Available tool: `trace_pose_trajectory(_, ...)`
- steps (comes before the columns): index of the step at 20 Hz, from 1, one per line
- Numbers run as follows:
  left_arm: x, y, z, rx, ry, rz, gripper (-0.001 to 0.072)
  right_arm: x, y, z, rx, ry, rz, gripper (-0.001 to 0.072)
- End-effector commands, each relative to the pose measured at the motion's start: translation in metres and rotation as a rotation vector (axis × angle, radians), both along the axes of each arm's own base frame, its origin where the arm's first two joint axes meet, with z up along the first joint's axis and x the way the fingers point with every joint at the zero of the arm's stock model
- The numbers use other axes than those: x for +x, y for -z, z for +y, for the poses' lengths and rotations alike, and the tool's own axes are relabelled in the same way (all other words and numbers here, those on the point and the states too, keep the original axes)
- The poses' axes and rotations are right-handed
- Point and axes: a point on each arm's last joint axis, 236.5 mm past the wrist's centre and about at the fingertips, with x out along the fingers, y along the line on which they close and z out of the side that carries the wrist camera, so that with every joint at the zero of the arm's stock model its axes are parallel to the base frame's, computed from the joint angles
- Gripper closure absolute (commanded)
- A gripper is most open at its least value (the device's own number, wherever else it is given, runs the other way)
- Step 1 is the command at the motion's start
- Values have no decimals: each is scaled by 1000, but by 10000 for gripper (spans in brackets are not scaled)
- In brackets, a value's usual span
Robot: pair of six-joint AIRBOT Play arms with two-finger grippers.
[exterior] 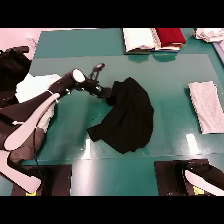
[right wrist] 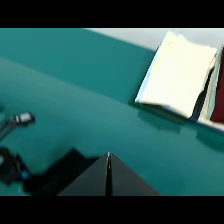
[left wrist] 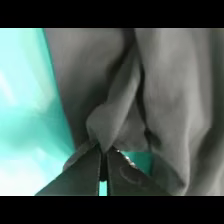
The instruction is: Fold the shirts.
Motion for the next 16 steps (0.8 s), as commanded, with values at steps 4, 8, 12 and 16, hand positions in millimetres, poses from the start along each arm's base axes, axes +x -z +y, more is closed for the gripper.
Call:
trace_pose_trajectory(4, 51, -70, 100, 68, -119, -147, 682, -22, 180, -4, -21, 45, 468, 694)
trace_pose_trajectory(8, 47, -70, 132, 151, -119, -143, 682, -71, 354, 13, 20, 33, 919, 196)
trace_pose_trajectory(12, 44, -67, 134, 164, -109, -130, 682, -90, 438, 67, 280, 31, 1136, 202)
trace_pose_trajectory(16, 44, -68, 134, 164, -110, -131, 682, -95, 475, 102, 259, 3, 1200, 245)
